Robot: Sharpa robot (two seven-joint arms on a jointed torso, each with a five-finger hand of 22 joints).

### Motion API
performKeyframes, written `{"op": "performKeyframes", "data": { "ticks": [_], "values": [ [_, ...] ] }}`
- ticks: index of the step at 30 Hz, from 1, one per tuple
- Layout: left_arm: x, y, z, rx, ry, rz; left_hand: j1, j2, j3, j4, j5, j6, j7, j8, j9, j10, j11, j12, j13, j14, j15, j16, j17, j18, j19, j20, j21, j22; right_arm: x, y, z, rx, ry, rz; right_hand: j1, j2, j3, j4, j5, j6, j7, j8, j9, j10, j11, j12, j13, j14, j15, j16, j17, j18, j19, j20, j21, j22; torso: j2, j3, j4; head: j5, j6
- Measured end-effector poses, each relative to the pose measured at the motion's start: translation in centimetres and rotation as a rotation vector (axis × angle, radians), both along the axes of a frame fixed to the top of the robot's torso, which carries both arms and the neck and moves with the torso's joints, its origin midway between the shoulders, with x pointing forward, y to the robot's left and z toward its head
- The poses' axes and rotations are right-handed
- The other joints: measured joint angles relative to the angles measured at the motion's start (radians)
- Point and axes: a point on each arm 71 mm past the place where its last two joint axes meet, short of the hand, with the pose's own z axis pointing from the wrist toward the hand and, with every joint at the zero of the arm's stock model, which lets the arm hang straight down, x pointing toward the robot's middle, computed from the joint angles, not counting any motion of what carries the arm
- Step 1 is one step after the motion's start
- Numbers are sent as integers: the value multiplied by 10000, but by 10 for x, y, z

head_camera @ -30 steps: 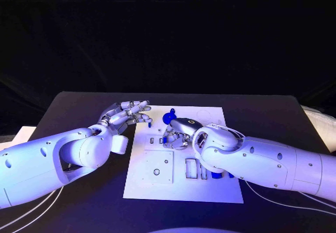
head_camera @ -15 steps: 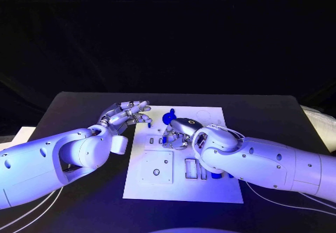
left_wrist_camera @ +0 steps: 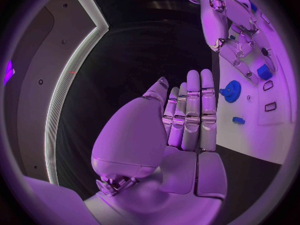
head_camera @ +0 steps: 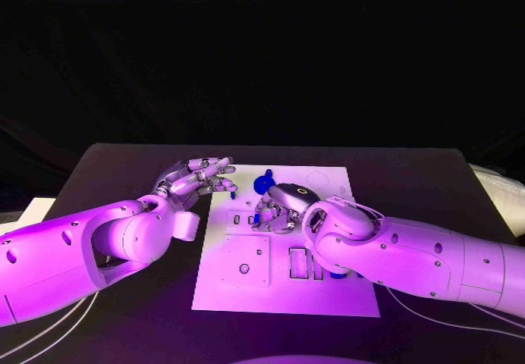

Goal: Assemble the parts on the task board

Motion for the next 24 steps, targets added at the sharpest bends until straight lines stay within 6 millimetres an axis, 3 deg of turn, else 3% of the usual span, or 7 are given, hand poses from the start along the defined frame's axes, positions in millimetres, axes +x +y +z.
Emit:
{"op": "performKeyframes", "data": {
  "ticks": [11, 14, 17, 18, 19, 22, 24],
  "values": [
    [1, 2, -1, 46, 17, 24, 0, 0, 0, 0, 0, 0, 0, -39, 0, 0, 0, 0, -5, 1, -1, -1, 43, 0, 0, 0, 37, 18, -11, -10, 14, 1013, -660, 66, 350, -46, -562, 354, 82, -106, 27, 0, 0, -110, 32, -193, -228, 0, 72, -33, -1, 0, 0, 0, -41, -1, 0, 6, -3, 40, 3],
    [2, 3, -2, 210, 51, -5, 0, 0, 0, 0, -41, 0, 0, -42, 0, 103, -23, 0, -3, 407, -112, 332, 314, -2, 231, -66, 370, 186, -15, -18, 22, 1357, -880, 287, 463, 32, -589, 375, 82, -142, -2, 0, 0, -144, -2, -211, -250, 0, 72, -33, -1, 0, 0, 0, -41, -2, -9, 7, -8, 48, 7],
    [3, 3, -4, 615, 171, -170, -393, 81, -131, 226, -113, 21, -133, -80, 7, 718, -239, 295, 170, 1197, -352, 1387, 1056, -2, 975, -256, 1150, 610, -17, -30, 38, 1706, -1045, 641, 684, 154, -614, 351, 81, -153, 8, 0, 0, -193, 37, -269, -324, 0, 72, -94, -2, 1, -2, 2, -53, -2, -18, 6, -10, 54, 1],
    [3, 3, -5, 795, 240, -247, -592, 115, -196, 362, -115, 25, -170, -80, 17, 963, -342, 490, 285, 1475, -420, 2252, 1786, -2, 1207, -345, 1478, 799, -17, -35, 44, 1810, -1086, 738, 831, 169, -611, 349, 99, -180, 34, 0, 0, -285, 43, -358, -379, 0, 72, -95, -2, 0, -37, 37, -90, -21, -22, 6, -13, 55, 0],
    [2, 3, -6, 1002, 325, -334, -808, 139, -314, 481, -115, 148, -293, -31, 57, 1360, -513, 881, 543, 1840, -540, 4481, 3851, -2, 1640, -497, 2343, 1594, -18, -39, 49, 1901, -1115, 830, 966, 203, -582, 319, 143, -184, 38, 0, 0, -358, 40, -452, -440, 0, 72, -124, -2, 0, -54, 54, -113, -49, -28, 6, -19, 62, 0],
    [2, 3, -11, 1907, 731, -717, -1212, 192, -536, 733, -116, 250, -543, 279, 182, 1852, -792, 2235, 1576, 2018, -746, 8940, 7987, -444, 2626, -753, 5663, 5378, -20, -53, 65, 2132, -1088, 1024, 1225, 392, -472, 210, 160, -185, 37, 21, -1, -448, 17, -638, -590, 1, 72, -187, -2, 0, -54, 54, -154, -145, -65, 8, -64, 73, -1],
    [3, 2, -12, 2726, 1027, -1044, -1471, 277, -691, 883, -97, 230, -592, 498, 266, 1706, -854, 3229, 2411, 2004, -791, 10360, 8834, -545, 2759, -859, 6855, 6735, -19, -63, 74, 2269, -1022, 1003, 1292, 460, -443, 180, 160, -185, 37, 59, -1, -448, 17, -638, -602, 1, 72, -187, -2, 1, -54, 54, -155, -145, -101, 8, -109, 83, -1]
  ]
}}
